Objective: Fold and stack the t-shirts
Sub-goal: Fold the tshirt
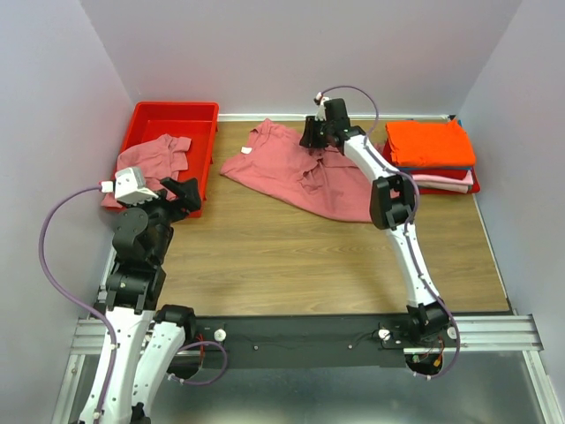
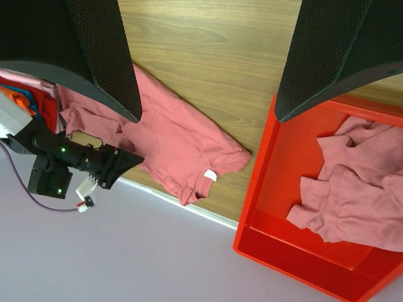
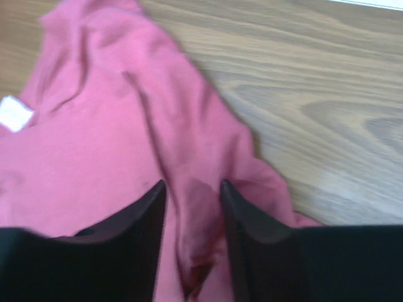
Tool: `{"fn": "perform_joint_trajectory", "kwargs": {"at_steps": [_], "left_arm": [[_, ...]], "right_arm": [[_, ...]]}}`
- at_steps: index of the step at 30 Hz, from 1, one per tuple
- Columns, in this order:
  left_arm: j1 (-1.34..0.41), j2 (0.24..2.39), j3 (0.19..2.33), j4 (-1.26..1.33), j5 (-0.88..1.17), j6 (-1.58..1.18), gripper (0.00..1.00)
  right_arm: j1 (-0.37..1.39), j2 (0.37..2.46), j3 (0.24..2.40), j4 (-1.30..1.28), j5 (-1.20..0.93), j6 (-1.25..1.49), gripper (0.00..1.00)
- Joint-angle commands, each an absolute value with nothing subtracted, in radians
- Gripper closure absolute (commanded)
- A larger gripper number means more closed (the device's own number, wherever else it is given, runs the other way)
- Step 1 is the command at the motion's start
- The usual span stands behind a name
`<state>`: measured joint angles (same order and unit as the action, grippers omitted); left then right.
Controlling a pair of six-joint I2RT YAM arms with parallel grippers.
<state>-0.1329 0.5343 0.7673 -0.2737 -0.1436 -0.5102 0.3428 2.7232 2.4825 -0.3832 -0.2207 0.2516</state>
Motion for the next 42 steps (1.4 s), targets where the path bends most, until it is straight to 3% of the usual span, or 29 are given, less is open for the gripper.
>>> {"fn": "perform_joint_trajectory", "kwargs": {"at_steps": [1,3,8,14,18,22,30,36,41,42], "left_arm": [[-0.132,0.531,0.768,-0.236,-0.094,-0.512,0.07],[-0.132,0.526,0.773,-0.236,-0.078,-0.505,0.07],[-0.132,0.509,0.784,-0.235,-0.029,-0.472,0.07],[-0.132,0.465,0.762,-0.227,0.026,-0.457,0.06],[-0.133,0.448,0.746,-0.222,0.060,-0.460,0.06],[-0.133,0.439,0.726,-0.199,0.098,-0.476,0.07],[-0.133,0.413,0.730,-0.236,0.109,-0.471,0.06],[-0.135,0.402,0.721,-0.241,0.109,-0.465,0.06],[-0.135,0.405,0.709,-0.229,0.123,-0.471,0.06],[-0.135,0.402,0.709,-0.230,0.124,-0.471,0.06]], "right_arm": [[0.337,2.599,2.505,-0.390,-0.403,0.152,0.48],[0.337,2.527,2.439,-0.402,-0.466,0.105,0.41],[0.336,2.201,2.078,-0.451,-0.593,-0.141,0.01],[0.342,1.878,1.648,-0.649,-0.543,-0.515,0.00],[0.345,1.630,1.235,-0.661,-0.292,-0.662,0.00],[0.345,1.556,1.050,-0.601,-0.138,-0.640,0.02],[0.345,1.575,0.943,-0.450,-0.008,-0.607,0.11],[0.347,1.583,0.940,-0.433,-0.009,-0.606,0.12],[0.347,1.657,0.953,-0.426,-0.029,-0.620,0.27],[0.347,1.669,0.959,-0.425,-0.029,-0.617,0.35]]}}
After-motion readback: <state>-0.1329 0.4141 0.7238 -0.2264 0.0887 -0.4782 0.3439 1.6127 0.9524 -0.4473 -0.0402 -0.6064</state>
